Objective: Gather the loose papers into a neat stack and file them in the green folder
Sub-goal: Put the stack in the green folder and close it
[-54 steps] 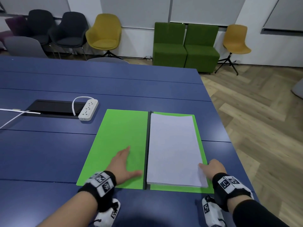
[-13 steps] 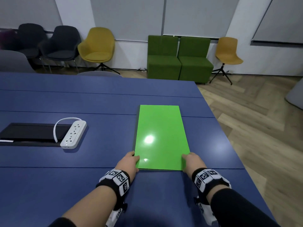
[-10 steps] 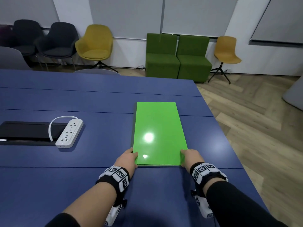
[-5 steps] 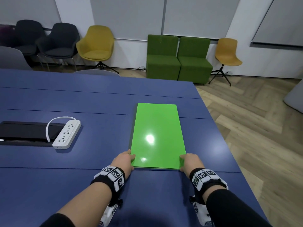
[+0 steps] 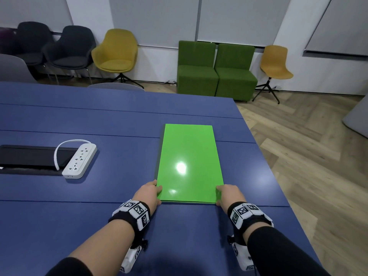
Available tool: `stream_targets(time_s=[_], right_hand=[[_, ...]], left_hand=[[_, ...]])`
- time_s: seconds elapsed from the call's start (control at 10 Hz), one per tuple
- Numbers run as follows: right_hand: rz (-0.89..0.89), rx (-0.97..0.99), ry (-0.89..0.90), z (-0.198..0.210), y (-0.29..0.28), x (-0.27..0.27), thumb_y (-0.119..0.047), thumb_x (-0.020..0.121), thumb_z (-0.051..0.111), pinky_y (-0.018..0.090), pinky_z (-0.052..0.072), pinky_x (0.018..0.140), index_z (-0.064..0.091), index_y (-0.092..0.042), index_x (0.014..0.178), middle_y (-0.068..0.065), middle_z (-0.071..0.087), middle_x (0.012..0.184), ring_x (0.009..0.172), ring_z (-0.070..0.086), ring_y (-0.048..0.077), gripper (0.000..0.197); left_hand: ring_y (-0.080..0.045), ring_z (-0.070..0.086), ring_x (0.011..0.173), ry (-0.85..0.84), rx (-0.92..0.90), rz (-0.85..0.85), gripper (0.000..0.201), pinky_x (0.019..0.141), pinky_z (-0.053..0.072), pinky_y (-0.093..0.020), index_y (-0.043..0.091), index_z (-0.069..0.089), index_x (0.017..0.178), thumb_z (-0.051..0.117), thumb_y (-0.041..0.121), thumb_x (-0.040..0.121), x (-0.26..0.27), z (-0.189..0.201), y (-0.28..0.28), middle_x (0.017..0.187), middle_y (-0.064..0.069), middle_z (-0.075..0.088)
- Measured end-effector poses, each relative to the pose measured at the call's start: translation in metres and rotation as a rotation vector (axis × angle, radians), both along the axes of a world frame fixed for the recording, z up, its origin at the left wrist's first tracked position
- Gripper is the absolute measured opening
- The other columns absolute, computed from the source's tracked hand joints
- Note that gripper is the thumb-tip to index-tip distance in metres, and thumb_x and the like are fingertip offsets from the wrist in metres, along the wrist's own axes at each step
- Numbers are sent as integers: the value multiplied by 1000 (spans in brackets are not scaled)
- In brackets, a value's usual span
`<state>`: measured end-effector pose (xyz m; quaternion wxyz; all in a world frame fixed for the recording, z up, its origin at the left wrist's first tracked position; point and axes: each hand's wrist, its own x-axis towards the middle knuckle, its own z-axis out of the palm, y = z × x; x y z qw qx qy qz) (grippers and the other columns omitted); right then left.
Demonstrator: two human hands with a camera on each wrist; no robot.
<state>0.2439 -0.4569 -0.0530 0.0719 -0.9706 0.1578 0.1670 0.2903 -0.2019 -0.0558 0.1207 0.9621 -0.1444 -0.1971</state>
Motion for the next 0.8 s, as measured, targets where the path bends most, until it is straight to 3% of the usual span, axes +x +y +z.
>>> stream_targets(time_s=[0.5, 0.7, 0.8], right_hand=[[34, -13, 29, 3, 1, 1, -11, 88, 54, 33, 47, 94, 53, -12, 130, 12, 59, 126, 121, 51, 29, 42], [25, 19, 67, 11, 3, -5, -19, 85, 60, 33, 48, 89, 55, -9, 118, 14, 61, 120, 114, 56, 31, 35], [29, 13, 128, 22, 4, -8, -26, 84, 62, 33, 49, 87, 56, -8, 117, 13, 61, 121, 113, 57, 32, 38]], left_hand=[[-23, 24, 146, -15, -3, 8, 55, 113, 30, -32, 13, 38, 144, 56, 15, 92, -3, 3, -2, 161, -10, 16], [-24, 27, 144, 9, 17, -2, 52, 113, 30, -32, 9, 46, 137, 61, 21, 88, -3, 10, 3, 160, -8, 20], [-27, 38, 137, 67, 73, 7, 48, 108, 38, -35, 9, 52, 131, 61, 25, 87, -4, 26, 10, 149, -11, 39]])
